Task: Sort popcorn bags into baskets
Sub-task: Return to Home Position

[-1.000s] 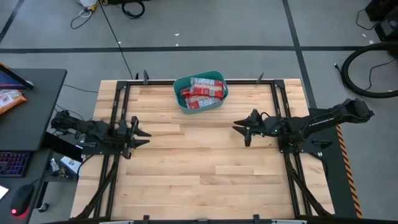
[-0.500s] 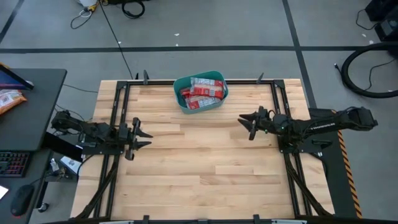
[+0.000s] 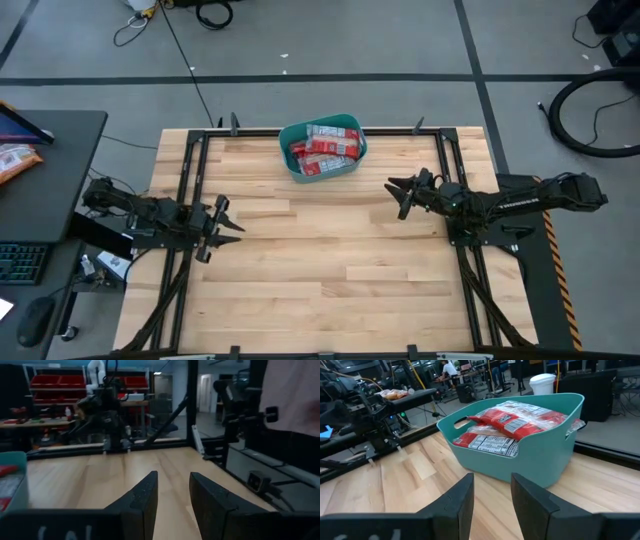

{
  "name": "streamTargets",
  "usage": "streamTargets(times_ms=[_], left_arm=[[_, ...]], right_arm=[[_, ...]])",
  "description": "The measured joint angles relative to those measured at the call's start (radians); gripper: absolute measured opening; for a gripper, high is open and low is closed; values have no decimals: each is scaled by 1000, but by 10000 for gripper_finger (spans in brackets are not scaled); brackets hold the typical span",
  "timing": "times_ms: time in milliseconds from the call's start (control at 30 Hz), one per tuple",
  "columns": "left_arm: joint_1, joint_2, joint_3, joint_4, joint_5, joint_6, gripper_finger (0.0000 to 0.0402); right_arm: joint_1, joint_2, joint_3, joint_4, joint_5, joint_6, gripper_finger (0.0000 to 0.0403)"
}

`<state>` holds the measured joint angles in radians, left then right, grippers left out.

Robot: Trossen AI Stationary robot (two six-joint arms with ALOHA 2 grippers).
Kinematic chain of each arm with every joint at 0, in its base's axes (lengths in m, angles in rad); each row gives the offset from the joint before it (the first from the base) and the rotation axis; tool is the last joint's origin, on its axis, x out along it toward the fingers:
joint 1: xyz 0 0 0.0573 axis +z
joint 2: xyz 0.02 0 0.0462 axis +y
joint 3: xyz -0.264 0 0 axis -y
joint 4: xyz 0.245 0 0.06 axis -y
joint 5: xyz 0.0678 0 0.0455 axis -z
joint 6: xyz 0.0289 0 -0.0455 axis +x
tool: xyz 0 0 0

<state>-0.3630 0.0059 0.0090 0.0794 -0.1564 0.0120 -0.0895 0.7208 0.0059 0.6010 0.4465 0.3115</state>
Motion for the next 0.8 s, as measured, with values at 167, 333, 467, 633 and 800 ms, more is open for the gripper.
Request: streamTargets(times_ms=[167, 333, 467, 633, 800], left_arm=[[0, 0, 0, -11, -23, 9, 117], [0, 0, 0, -12, -21, 5, 117], [24, -3, 18, -2, 262, -38, 117], [27, 25, 58, 23, 529, -53, 117], [28, 26, 62, 24, 524, -52, 117]], right_arm=[[0, 0, 0, 0, -2, 0, 134], [0, 0, 0, 0, -2, 0, 134], [0, 1, 0, 2, -3, 0, 134], [1, 10, 0, 13, -3, 0, 134], [1, 17, 0, 11, -2, 0, 134]])
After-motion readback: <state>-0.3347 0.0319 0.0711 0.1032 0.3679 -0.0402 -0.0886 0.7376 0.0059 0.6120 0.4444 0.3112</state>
